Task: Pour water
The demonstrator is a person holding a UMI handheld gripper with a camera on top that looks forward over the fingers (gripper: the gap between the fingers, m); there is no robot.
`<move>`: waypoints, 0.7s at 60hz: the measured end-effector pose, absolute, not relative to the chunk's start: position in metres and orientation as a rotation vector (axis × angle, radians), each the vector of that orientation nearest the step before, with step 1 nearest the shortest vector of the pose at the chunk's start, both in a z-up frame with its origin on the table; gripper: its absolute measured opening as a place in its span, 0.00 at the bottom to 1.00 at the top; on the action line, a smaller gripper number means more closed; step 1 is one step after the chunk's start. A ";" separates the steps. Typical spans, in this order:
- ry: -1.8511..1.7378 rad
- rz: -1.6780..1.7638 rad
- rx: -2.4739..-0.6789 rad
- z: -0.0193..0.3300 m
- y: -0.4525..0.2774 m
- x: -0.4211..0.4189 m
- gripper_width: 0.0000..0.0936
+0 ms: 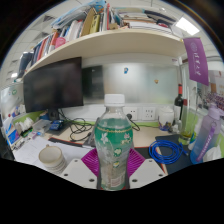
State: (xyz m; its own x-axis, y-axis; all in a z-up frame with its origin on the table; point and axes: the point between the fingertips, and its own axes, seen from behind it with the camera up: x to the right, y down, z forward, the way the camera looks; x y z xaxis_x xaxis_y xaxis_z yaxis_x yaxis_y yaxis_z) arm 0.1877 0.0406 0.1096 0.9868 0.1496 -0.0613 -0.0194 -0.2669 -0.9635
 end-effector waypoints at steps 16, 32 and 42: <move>-0.100 0.087 -1.775 0.090 0.045 0.190 0.34; -0.064 0.038 -1.757 0.091 0.041 0.192 0.52; -0.029 0.036 -1.830 0.078 0.022 0.192 0.90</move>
State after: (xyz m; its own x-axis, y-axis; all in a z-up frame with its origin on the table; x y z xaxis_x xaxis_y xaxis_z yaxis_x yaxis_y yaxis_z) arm 0.1920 0.0224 0.0781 0.9992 0.0387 -0.0090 0.0012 -0.2569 -0.9664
